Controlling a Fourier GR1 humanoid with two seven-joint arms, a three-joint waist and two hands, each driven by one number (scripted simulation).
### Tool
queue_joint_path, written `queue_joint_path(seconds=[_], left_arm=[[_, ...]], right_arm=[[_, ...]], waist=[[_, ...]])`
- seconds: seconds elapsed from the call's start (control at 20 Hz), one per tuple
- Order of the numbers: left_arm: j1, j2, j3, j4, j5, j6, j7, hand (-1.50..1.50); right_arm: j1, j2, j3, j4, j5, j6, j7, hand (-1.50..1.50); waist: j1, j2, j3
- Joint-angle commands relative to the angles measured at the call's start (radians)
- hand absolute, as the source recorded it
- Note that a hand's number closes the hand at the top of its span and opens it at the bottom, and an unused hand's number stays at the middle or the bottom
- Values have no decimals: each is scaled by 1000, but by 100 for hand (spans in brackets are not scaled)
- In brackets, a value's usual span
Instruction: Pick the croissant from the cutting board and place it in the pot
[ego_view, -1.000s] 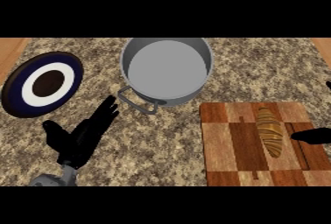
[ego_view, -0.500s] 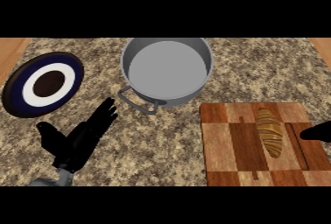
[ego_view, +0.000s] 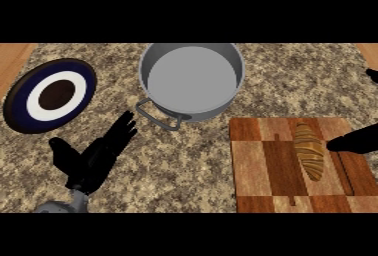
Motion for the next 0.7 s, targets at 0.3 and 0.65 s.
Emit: queue_joint_path(seconds=[0.3,0.65], left_arm=[[-7,-24,2,-37,-25,0,59,0],[-23,-45,12,-55,-49,39,94,0]], right_arm=[[-21,132,129,83,129,-26,132,-150],[2,91,134,78,172,54,194,-150]], waist=[[7,1,1],[-2,-1,1]])
